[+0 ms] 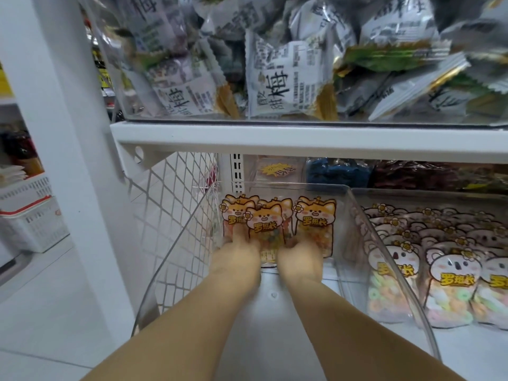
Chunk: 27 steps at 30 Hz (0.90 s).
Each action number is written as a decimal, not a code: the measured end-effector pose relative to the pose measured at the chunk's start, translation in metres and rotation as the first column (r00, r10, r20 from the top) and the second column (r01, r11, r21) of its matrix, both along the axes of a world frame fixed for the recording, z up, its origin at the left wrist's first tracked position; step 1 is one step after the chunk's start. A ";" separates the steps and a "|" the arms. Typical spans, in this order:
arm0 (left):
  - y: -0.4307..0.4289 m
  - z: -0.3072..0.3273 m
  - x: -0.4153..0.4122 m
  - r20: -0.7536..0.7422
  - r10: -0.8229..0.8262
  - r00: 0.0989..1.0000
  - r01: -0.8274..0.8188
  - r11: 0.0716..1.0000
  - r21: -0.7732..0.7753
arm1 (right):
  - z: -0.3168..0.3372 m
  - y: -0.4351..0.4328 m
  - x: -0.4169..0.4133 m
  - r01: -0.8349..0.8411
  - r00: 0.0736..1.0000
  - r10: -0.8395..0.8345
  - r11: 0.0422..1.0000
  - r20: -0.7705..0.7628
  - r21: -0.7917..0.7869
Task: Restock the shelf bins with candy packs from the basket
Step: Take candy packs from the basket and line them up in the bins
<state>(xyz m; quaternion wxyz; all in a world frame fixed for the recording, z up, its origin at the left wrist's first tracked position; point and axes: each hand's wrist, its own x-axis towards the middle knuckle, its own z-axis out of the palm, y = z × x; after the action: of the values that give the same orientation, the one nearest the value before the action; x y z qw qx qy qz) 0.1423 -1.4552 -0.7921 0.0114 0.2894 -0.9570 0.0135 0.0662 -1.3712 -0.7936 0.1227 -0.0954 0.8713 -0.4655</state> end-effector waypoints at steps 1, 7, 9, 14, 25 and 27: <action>0.000 -0.003 0.001 0.016 -0.021 1.000 0.020 0.997 0.081 | -0.001 0.000 0.003 -0.043 0.999 0.043 0.999 -0.002 0.009; -0.001 -0.013 -0.002 -0.016 -0.084 0.996 0.086 0.967 0.241 | 0.000 0.002 0.005 -0.075 0.997 0.075 0.997 0.001 0.021; -0.002 -0.015 -0.003 -0.076 -0.038 0.996 0.057 0.961 0.272 | 0.002 0.004 0.004 -0.075 0.997 0.075 0.997 0.011 0.013; 0.003 -0.008 -0.002 -0.075 -0.108 0.991 0.114 0.990 0.078 | 0.004 0.005 0.002 -0.047 0.999 0.047 0.999 -0.010 0.008; 0.001 -0.011 -0.003 0.013 -0.202 0.979 0.203 0.979 -0.020 | -0.005 0.001 0.003 -0.011 0.998 0.012 1.000 -0.060 0.012; 0.000 -0.009 -0.002 0.013 -0.221 0.975 0.221 0.975 -0.031 | -0.002 0.004 0.005 0.057 0.993 -0.055 0.998 -0.108 0.013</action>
<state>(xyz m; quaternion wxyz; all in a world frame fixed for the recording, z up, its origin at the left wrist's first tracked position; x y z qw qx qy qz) 0.1400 -1.4550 -0.8007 0.0130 0.1810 -0.9830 0.0286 0.0707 -1.3674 -0.7957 0.0632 -0.0948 0.8827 -0.4559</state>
